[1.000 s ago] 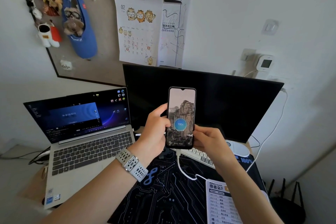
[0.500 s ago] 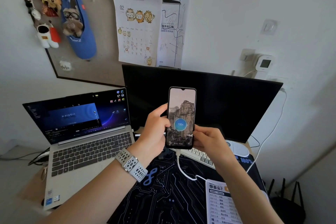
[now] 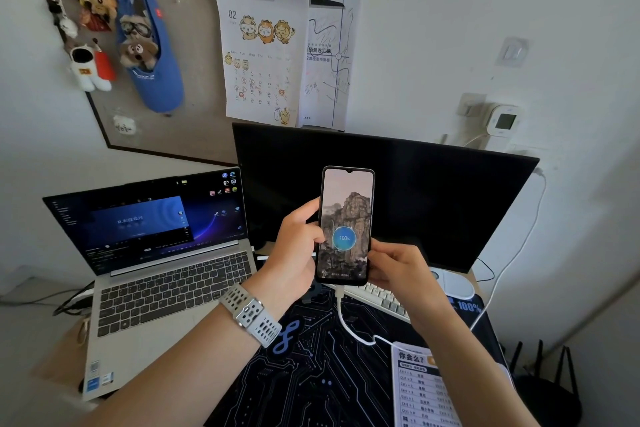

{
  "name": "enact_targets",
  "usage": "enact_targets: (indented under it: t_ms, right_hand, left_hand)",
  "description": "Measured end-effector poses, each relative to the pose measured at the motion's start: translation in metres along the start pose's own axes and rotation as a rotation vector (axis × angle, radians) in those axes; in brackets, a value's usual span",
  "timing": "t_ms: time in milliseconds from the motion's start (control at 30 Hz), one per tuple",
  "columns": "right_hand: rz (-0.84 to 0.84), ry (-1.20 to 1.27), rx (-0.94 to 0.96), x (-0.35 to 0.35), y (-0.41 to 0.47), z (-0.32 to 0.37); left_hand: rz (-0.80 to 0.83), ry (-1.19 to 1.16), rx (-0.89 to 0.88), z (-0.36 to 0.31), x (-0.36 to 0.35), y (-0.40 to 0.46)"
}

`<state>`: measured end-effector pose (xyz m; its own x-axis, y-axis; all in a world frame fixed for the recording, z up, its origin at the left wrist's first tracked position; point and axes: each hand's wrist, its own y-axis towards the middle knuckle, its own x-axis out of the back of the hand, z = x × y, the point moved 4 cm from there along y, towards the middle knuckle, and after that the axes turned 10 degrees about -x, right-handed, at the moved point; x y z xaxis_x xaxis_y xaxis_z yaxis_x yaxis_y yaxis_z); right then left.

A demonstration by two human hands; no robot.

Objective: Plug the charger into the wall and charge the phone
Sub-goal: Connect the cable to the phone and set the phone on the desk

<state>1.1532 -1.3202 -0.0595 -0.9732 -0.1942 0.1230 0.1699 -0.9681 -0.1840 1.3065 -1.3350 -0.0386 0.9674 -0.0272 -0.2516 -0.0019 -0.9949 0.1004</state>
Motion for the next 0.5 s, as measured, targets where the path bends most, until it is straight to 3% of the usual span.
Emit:
enact_targets:
  t_ms: [367, 500]
  right_hand:
    - [0.012, -0.024, 0.018, -0.002, 0.004, -0.005]
    - [0.005, -0.158, 0.023, -0.002, 0.008, -0.014]
  left_hand:
    - [-0.04, -0.051, 0.072, 0.009, 0.006, 0.001]
    - [-0.104, -0.125, 0.161, 0.02, 0.012, 0.001]
